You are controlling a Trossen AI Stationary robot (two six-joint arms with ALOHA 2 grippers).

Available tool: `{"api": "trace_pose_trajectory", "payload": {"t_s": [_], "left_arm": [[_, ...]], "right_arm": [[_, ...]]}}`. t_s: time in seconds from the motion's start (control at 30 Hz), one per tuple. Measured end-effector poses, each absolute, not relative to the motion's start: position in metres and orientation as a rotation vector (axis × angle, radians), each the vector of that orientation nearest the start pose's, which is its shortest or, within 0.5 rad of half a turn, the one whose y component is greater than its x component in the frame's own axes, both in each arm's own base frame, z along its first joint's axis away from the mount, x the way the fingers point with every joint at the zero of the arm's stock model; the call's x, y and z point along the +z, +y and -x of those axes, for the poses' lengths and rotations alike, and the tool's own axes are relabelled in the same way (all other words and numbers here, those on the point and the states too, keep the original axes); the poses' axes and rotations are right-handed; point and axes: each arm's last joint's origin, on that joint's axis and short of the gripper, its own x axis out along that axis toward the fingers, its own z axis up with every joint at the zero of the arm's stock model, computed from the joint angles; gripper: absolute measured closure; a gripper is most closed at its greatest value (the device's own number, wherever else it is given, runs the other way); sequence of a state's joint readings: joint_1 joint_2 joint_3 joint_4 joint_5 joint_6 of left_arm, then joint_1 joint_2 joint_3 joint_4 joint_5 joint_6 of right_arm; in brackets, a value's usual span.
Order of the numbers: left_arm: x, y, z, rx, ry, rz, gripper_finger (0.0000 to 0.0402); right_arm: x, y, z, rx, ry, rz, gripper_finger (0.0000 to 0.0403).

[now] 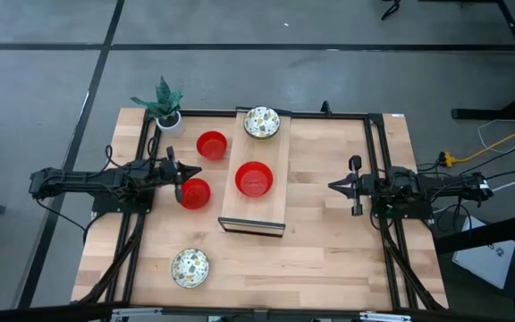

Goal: Pick & Place Mini bowls
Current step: Stack the top red bowl on top of the red bowl on the shelf

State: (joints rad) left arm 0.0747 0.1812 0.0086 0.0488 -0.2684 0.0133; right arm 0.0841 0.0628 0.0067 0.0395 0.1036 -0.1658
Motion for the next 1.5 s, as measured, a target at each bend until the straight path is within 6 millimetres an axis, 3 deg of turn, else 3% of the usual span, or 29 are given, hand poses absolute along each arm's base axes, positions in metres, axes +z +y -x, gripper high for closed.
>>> {"api": "trace_pose_trajectory", "payload": {"t_s": [0.8, 0.93, 1.1, 1.5], "left_arm": [[0.156, 0.016, -0.106, 0.342, 0.126, -0.026, 0.0398], [0.157, 0.016, -0.106, 0.361, 0.141, -0.131, 0.0398], [0.157, 0.016, -0.106, 0.360, 0.140, -0.135, 0.0398], [0.167, 0.016, -0.107, 0.369, 0.034, -0.118, 0.0398]], "right_arm": [[0.165, 0.006, -0.101, -0.018, 0.018, 0.167, 0.0377], [0.165, 0.006, -0.101, -0.018, 0.018, 0.167, 0.0377], [0.165, 0.005, -0.101, -0.018, 0.019, 0.167, 0.0377], [0.165, 0.005, -0.101, -0.018, 0.019, 0.167, 0.0377]]}}
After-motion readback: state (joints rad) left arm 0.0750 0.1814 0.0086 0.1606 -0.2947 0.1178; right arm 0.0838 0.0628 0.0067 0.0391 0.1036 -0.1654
